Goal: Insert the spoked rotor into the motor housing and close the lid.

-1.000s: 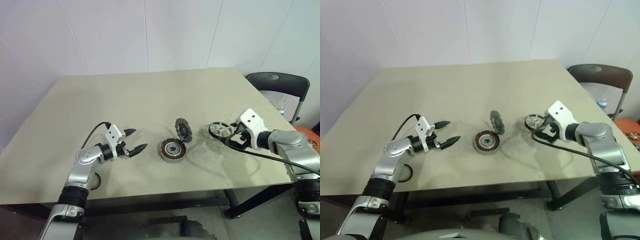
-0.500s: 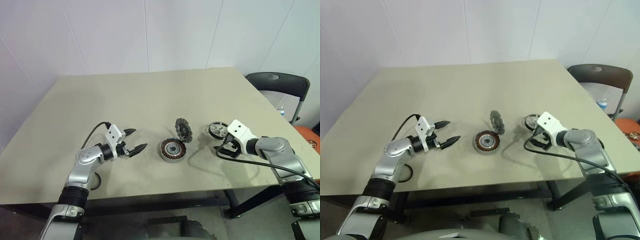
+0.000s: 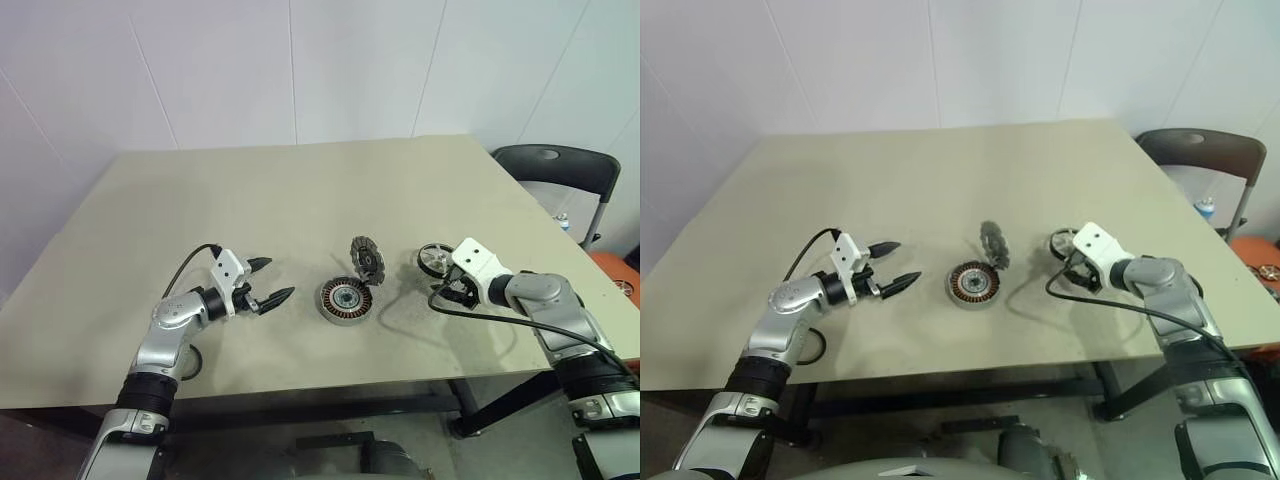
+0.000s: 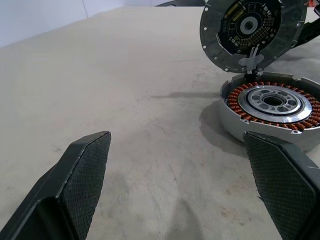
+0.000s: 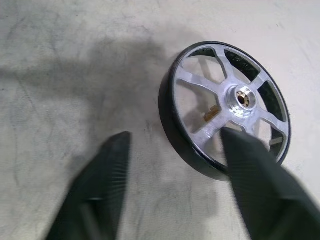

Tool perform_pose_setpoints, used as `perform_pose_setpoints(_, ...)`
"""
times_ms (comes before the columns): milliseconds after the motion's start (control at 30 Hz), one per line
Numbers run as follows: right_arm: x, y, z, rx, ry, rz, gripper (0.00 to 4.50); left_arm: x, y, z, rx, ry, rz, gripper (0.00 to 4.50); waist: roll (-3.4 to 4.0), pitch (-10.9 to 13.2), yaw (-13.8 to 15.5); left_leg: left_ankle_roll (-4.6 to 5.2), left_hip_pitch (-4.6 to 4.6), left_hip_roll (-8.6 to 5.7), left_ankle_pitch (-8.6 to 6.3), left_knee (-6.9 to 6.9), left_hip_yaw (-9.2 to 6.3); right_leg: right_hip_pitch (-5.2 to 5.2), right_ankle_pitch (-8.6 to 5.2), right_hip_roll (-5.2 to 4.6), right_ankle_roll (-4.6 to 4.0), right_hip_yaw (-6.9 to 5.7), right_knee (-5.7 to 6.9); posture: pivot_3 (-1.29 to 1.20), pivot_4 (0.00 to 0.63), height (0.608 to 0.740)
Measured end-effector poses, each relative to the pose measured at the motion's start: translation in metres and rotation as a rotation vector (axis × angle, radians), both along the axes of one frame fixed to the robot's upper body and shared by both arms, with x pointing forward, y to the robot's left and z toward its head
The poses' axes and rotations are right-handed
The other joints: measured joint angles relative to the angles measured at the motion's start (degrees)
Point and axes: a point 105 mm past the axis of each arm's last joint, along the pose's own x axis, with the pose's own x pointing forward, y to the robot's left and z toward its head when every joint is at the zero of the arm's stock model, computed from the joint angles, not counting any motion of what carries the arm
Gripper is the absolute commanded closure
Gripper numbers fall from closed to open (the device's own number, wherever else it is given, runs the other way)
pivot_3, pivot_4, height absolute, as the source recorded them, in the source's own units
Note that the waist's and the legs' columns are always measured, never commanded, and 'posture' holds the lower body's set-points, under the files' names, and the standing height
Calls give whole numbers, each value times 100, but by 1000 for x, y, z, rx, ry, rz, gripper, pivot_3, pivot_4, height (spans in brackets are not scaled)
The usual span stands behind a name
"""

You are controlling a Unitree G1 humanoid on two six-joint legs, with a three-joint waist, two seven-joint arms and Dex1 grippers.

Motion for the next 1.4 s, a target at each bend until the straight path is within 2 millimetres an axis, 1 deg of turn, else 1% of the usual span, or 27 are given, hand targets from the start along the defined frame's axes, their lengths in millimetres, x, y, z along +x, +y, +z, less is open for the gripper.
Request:
perform_pose_setpoints(100, 2, -1, 1, -8, -12, -5, 3430, 0, 0, 0, 0, 0, 1, 0, 0, 0, -1, 0, 0, 0, 0, 0, 0, 0, 0, 0, 0, 0, 0, 0, 0, 740)
perform_pose_setpoints(500, 5, -1, 2, -26, -26, 6, 3430, 1, 0, 0, -2, -1, 8, 0, 0, 0, -2, 0, 0, 0, 0, 1, 1, 0, 1, 0, -1, 0, 1, 0, 0, 740)
perform_pose_setpoints(600, 6, -1, 2, -25, -25, 5, 4035, 1, 0, 0, -3, -2, 10, 0, 0, -1, -3, 0, 0, 0, 0, 2, 1, 1, 1, 0, -1, 0, 1, 0, 0, 740)
perform_pose_setpoints(633, 6, -1, 3, -24, -26, 7, 4348, 1, 0, 0, -3, -2, 10, 0, 0, -1, -3, 0, 0, 0, 0, 2, 1, 1, 1, 0, -1, 0, 1, 0, 0, 740)
perform_pose_setpoints(667, 6, -1, 2, -24, -23, 9, 4469, 1, 0, 0, -4, -2, 10, 0, 1, -1, -3, 0, 0, 0, 0, 2, 1, 1, 1, 0, -2, 0, 1, 0, 0, 740)
perform_pose_setpoints(933, 7, 1, 3, -31, -29, 21, 4469, 1, 0, 0, 1, -1, 10, 0, 1, -1, -3, 0, 0, 0, 0, 3, 1, 1, 2, 0, -2, 0, 1, 0, 0, 740)
perform_pose_setpoints(1033, 8, 3, 7, -32, -40, 33, 4469, 1, 0, -1, 4, -1, 9, 0, 1, -1, -5, 0, 0, 0, 0, 4, 1, 1, 2, 0, -2, 0, 1, 0, 0, 740)
perform_pose_setpoints(1100, 6, 9, 18, -30, -51, 72, 4469, 1, 0, -1, 5, -1, 8, 0, 3, -1, -5, 0, -1, 0, 0, 4, 1, -1, 2, 0, -2, 0, 1, 0, 0, 740)
perform_pose_setpoints(1167, 5, 20, 34, -20, -73, 127, 4469, 1, -1, -1, 6, -1, 7, 0, 3, -1, -7, 0, -1, 0, 0, 3, 1, -1, 2, 0, -2, 0, 1, 0, 0, 740)
perform_pose_setpoints(1233, 2, 34, 56, 2, -99, 202, 4469, 0, -1, -1, 8, -1, 4, 0, 3, -2, 1, 0, 0, 0, 0, 4, 0, 0, 2, 1, -2, 0, 2, 0, 0, 740)
perform_pose_setpoints(1333, -8, 54, 79, 39, -108, 304, 4469, 0, -1, -1, 9, 0, 0, 0, 2, -2, 3, 1, -1, 0, 0, 6, 0, 2, 2, 0, -1, 0, 1, 0, 0, 740)
perform_pose_setpoints(1400, -19, 69, 90, 74, -84, 381, 4469, 0, -2, -2, 13, 1, -3, 0, 0, -2, 9, 1, -2, 0, -1, 6, -1, 2, 2, 0, -1, -1, -1, 0, 0, 740)
